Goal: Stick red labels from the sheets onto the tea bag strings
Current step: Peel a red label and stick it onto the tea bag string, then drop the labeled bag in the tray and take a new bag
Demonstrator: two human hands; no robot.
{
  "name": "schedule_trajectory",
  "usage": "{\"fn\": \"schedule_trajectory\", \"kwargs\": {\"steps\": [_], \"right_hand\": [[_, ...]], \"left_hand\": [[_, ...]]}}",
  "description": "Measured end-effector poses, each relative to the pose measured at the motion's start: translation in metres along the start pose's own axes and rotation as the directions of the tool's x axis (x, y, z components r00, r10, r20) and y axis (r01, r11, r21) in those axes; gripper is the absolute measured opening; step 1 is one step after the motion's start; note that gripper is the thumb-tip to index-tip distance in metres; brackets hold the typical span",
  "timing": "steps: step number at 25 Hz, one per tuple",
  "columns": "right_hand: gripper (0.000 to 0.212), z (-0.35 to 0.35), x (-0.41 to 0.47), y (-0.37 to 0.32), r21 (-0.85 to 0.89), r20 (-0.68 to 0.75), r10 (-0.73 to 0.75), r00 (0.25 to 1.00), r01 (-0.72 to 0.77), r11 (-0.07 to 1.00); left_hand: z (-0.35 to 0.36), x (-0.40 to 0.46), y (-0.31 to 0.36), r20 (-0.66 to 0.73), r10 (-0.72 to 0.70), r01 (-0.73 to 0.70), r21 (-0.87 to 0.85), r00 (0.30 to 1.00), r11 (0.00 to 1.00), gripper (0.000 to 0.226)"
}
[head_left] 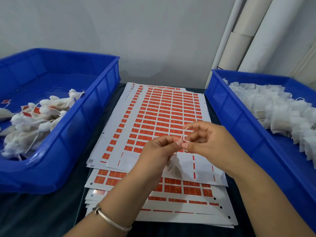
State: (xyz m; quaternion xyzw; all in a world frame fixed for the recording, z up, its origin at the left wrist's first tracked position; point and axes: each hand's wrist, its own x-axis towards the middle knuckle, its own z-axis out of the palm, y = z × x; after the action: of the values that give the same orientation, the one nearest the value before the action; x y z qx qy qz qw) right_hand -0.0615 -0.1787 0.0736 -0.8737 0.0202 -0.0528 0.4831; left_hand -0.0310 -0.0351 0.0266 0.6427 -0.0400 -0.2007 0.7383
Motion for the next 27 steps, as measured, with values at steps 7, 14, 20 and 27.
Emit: {"fn": "schedule_trajectory", "kwargs": {"steps": [7, 14, 20, 27], "right_hand": [[0.046, 0.006, -0.003, 0.000, 0.037, -0.023, 0.051, 0.998, -0.050, 0.998], [0.039, 0.019, -0.003, -0.016, 0.204, 0.002, 0.016, 1.000, -0.016, 0.979], [0.030, 0.041, -0.002, -0.009, 0.218, 0.113, 0.040, 0.993, -0.064, 0.974], [0.029, 0.060, -0.005, -0.009, 0.234, 0.223, 0.072, 0.972, -0.125, 0.964]], "left_hand": [[-0.013, 0.000, 0.014, 0.041, 0.193, -0.193, 0.391, 0.980, 0.900, 0.013], [-0.040, -0.012, 0.090, -0.061, 0.374, -0.305, 0.466, 0.925, 0.830, 0.010], [-0.116, -0.004, 0.178, -0.352, 0.651, -0.383, 0.588, 0.672, 0.713, 0.014], [-0.221, 0.065, 0.176, -0.534, 0.546, 0.104, 0.770, 0.646, 0.630, 0.020]]}}
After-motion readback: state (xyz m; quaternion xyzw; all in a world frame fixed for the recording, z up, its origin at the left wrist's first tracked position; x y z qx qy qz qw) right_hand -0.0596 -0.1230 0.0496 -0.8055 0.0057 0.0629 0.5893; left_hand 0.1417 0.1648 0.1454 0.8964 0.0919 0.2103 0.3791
